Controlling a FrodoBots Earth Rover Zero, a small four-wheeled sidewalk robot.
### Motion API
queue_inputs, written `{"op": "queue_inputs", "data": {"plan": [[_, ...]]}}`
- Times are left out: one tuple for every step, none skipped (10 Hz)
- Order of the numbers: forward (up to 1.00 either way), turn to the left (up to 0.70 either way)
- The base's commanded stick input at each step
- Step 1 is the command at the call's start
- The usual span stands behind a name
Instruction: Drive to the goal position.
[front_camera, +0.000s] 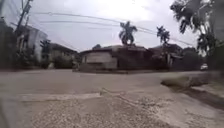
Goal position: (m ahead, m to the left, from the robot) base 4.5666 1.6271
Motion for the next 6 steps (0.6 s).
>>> {"op": "queue_inputs", "data": {"plan": [[0.5,-0.5],[0.5,-0.5],[0.5,-0.31],[0.5,-0.11],[0.5,0.0],[0.5,0.0]]}}
